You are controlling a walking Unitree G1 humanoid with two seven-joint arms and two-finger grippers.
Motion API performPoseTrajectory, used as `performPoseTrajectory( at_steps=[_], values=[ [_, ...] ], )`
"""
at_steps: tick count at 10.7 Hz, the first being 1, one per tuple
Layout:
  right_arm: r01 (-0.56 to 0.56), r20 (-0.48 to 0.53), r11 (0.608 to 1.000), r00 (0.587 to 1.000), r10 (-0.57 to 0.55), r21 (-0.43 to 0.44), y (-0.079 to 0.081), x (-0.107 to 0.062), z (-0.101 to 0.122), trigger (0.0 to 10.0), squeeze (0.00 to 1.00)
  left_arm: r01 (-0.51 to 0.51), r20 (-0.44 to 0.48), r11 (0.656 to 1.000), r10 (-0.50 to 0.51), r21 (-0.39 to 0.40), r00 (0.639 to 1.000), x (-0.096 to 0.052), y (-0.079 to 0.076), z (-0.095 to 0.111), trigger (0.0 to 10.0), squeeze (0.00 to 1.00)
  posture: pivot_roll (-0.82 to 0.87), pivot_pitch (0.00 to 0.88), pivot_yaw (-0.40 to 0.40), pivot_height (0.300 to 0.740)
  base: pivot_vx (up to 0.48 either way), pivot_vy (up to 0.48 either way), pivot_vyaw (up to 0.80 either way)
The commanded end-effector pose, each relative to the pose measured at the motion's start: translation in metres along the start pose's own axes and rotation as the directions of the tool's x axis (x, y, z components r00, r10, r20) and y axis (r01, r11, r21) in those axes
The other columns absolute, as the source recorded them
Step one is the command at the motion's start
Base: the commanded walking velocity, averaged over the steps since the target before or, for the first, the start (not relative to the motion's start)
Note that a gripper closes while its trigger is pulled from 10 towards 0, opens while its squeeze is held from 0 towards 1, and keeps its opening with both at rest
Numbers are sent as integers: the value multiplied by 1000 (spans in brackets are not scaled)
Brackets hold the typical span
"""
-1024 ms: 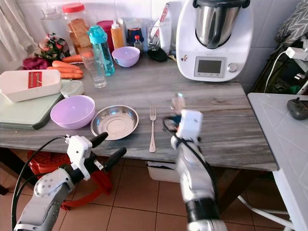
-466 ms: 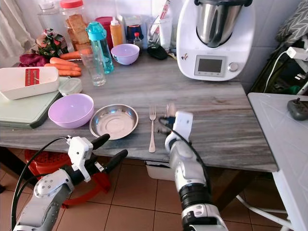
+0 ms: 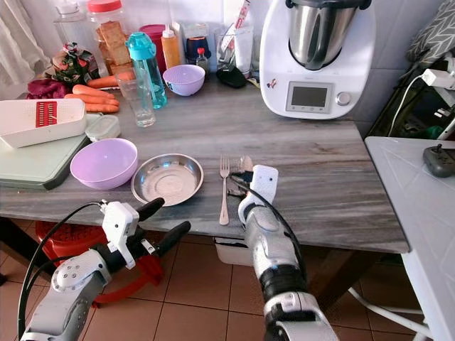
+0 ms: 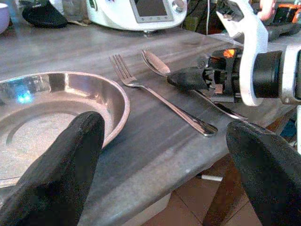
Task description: Setting the table
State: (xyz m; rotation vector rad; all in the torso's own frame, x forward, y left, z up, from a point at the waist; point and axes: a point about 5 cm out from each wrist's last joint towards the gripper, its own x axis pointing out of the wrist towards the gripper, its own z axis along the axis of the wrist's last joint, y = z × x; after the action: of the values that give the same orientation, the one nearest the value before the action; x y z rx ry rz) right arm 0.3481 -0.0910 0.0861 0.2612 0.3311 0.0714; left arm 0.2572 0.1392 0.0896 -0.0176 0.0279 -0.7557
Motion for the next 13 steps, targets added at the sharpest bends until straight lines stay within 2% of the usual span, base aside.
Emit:
performPoseTrajectory(
  at_steps=[1, 5, 6, 7, 11, 13],
  values=[
    [-17, 8, 1000, 1000, 16, 14, 4, 1, 3, 10000, 0, 9, -3, 1000, -9, 8, 1000, 0, -1, 2, 10000, 0, 14, 33, 21, 740, 0, 0, 0],
    [-9, -10, 1000, 1000, 9, 15, 0, 5, 1, 10000, 0, 13, -5, 1000, -13, 4, 1000, 0, -3, 2, 10000, 0, 19, 35, 25, 740, 0, 0, 0],
    [-8, -13, 1000, 1000, 8, 18, 0, 5, 0, 10000, 722, 16, -4, 1000, -16, 4, 1000, 0, -3, 2, 10000, 0, 19, 35, 25, 740, 0, 0, 0],
    [-9, -14, 1000, 1000, 9, 20, 0, 5, -1, 10000, 1000, 26, 1, 1000, -26, -1, 1000, 1, -5, 3, 10000, 0, 19, 35, 25, 740, 0, 0, 0],
    [-2, -8, 1000, 1000, 2, 18, -3, 6, -1, 10000, 1000, 64, 5, 998, -64, -22, 998, 0, -7, 3, 10000, 0, 21, 31, 26, 740, 0, 0, 0],
    [3, 38, 1000, 999, -4, 7, -5, 5, 8, 10000, 1000, 70, 6, 997, -69, -26, 998, 1, -8, 3, 10000, 0, 19, 29, 26, 740, 0, 0, 0]
  ],
)
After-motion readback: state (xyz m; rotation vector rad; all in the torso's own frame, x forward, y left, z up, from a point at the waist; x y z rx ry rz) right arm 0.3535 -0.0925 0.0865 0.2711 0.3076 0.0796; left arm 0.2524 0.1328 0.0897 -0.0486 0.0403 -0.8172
